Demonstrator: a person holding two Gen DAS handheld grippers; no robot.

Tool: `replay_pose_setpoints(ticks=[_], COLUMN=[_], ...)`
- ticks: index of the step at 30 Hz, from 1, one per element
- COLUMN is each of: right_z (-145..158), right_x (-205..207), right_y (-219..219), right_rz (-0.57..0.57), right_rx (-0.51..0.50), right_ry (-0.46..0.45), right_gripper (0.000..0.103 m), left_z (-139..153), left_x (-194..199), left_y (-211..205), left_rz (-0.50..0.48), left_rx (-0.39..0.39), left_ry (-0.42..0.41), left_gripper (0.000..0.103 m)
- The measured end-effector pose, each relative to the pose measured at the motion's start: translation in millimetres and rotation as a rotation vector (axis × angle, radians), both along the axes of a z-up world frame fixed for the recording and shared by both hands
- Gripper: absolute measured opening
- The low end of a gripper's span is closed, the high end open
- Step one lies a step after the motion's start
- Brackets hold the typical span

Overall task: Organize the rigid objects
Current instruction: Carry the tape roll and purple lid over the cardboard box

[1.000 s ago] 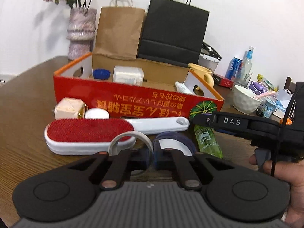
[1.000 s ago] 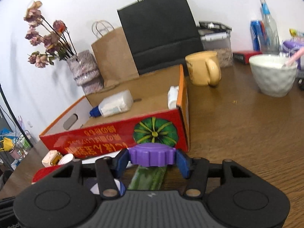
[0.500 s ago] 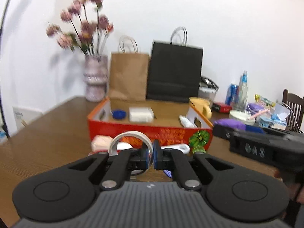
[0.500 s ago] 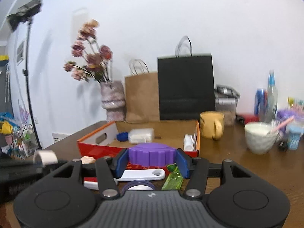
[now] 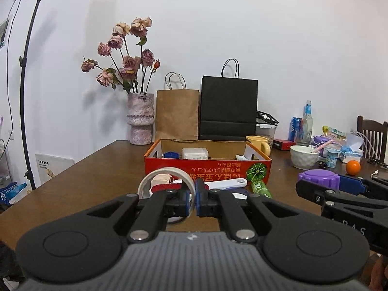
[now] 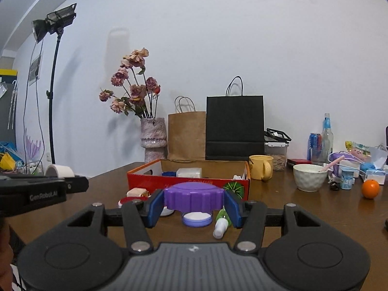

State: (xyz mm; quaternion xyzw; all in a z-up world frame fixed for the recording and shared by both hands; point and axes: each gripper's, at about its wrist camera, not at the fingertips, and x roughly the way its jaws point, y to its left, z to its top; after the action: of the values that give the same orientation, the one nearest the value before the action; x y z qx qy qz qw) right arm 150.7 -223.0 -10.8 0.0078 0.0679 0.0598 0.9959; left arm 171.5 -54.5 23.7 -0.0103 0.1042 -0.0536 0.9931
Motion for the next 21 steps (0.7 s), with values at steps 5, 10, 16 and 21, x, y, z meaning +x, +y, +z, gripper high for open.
replay_pose_setpoints(ticks=[5,10,16,21], right_z=[8,11,6,2], right_x=[-18,-20,-11,4], right_y=[2,1,0,0], right_rz=[-0.008,-0.011,-0.003,0.010], right_rx=[-0.006,-0.009,0.012,0.023], right_ry=[-0.042,-0.052,-0.030,-0.015], right_gripper=[0.054,0.054,0.054,0.054], left_z=[5,10,7,4], left_x=[-14,-19,-11,6], left_y=[3,1,-1,-3], left_rz=[0.003,0.000,-0.011,-0.017], left_rx=[-0.001,-0.001,-0.005,0.002], left_ry=[-0.029,-0.054,-0.027,-0.009], left_gripper=[0.005,0.005,0.005,0.005])
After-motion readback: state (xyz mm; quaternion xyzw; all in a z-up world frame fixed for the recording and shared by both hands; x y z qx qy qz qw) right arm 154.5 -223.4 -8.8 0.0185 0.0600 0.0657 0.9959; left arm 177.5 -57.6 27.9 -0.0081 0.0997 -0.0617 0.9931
